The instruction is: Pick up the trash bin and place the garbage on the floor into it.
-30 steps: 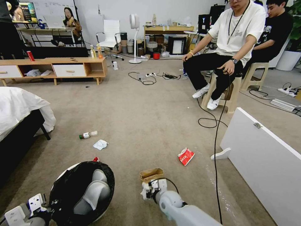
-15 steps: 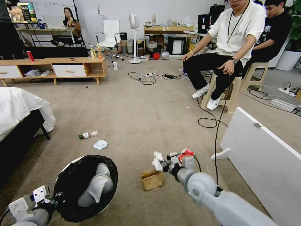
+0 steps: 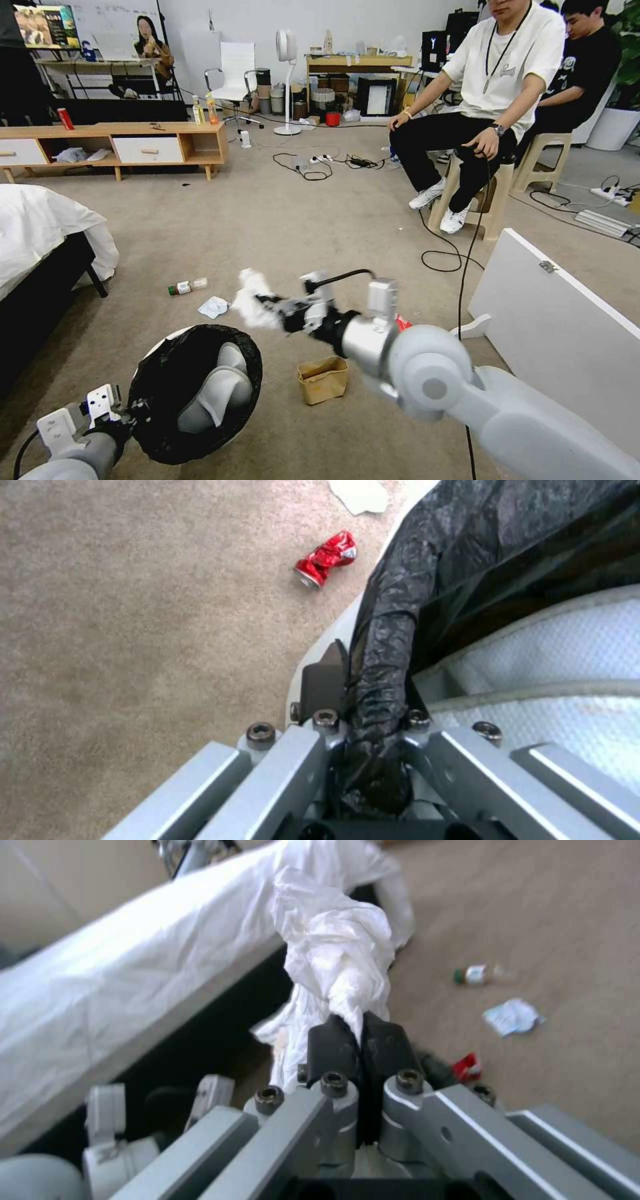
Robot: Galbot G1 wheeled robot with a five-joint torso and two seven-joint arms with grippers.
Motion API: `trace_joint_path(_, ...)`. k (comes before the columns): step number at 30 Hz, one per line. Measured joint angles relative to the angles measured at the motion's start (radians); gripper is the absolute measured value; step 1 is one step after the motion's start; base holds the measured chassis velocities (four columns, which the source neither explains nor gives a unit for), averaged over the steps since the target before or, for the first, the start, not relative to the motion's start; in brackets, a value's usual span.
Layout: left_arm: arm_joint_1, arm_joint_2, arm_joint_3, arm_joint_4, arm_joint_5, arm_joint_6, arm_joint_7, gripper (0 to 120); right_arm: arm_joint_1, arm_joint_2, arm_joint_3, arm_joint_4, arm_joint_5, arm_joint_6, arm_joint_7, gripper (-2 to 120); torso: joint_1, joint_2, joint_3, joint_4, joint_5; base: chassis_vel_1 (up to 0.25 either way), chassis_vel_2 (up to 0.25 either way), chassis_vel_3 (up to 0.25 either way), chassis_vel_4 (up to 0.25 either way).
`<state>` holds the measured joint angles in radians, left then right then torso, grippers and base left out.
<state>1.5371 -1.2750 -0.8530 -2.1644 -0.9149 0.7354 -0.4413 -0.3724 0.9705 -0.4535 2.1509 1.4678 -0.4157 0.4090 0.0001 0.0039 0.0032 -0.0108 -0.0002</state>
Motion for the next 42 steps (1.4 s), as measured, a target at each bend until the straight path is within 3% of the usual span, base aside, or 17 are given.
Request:
trace_joint_path(11,-0.002,-0.004,0.0,-0.017,0.004,0.0,0.003,1,0.147,0.102,-0.168,-0.041,0.122,-0.131,0.13,0,0.0,0.0,0.0,0.0,0.0001,0.0,0.0,0.0,0.0)
trace_joint_path(24,0.004,-0.011,-0.005,-0.033,0.005,0.0,0.006,1,0.126,0.163,-0.233,-0.111,0.147,-0.232,0.255,0,0.0,0.0,0.0,0.0002,0.0,0.0,0.0,0.0,0.0)
trace_joint_path(42,0.005,-0.016,0.003,-0.037,0.013,0.0,0.018,1,0.113,0.258,-0.249,-0.301,0.057,-0.217,0.198,0,0.0,0.0,0.0,-0.0001,0.0001,0.0,0.0,0.0,0.0)
